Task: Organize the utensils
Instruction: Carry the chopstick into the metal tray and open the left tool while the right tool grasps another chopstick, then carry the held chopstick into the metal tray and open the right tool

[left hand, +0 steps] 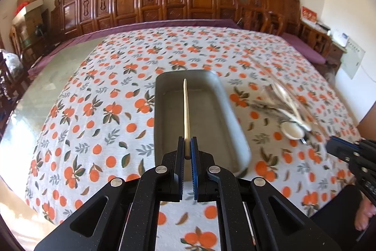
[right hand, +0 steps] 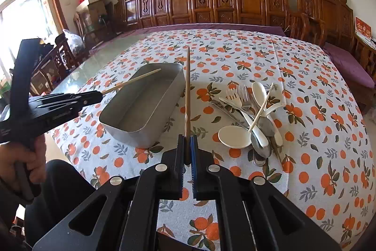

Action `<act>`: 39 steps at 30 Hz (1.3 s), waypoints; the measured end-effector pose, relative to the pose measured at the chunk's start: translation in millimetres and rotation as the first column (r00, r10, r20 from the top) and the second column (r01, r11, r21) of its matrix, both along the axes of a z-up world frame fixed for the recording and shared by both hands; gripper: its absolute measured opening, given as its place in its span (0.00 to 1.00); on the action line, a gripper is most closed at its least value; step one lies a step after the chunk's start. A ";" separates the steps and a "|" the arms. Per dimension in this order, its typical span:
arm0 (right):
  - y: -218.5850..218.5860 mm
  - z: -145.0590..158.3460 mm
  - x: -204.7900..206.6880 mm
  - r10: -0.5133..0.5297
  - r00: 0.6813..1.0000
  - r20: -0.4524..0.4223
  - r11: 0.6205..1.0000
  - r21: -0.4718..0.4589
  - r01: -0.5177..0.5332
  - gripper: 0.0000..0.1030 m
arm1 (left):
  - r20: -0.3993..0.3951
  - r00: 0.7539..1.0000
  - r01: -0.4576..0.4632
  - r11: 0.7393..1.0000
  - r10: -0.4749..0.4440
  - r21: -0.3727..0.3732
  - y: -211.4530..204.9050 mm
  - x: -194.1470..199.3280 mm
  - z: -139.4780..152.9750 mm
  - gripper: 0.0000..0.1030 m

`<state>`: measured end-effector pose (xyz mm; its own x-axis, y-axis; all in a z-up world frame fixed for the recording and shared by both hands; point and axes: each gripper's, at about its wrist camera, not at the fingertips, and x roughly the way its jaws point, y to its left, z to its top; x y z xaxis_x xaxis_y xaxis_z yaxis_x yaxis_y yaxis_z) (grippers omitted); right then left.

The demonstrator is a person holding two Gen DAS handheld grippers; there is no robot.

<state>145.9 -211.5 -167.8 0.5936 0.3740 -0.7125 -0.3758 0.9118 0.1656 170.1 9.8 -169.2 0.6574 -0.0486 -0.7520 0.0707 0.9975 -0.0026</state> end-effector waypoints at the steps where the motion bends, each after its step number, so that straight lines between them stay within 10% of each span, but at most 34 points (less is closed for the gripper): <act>1: 0.3 -0.7 0.4 0.001 1.000 -0.004 1.000 -0.005 -0.001 0.06 | -0.007 1.000 -0.003 1.000 0.003 0.001 0.2 2.8 -2.4 0.04; 18: 14.0 -1.0 3.9 0.027 1.000 -0.017 0.999 -0.017 -0.027 0.06 | -0.086 0.996 -0.014 1.000 0.014 0.009 -1.5 25.5 -25.7 0.08; 39: 95.1 -15.6 41.6 0.132 0.988 -0.084 0.991 -0.025 -0.134 0.06 | -0.006 1.000 -0.001 1.000 0.001 -0.021 38.3 -9.6 22.4 0.25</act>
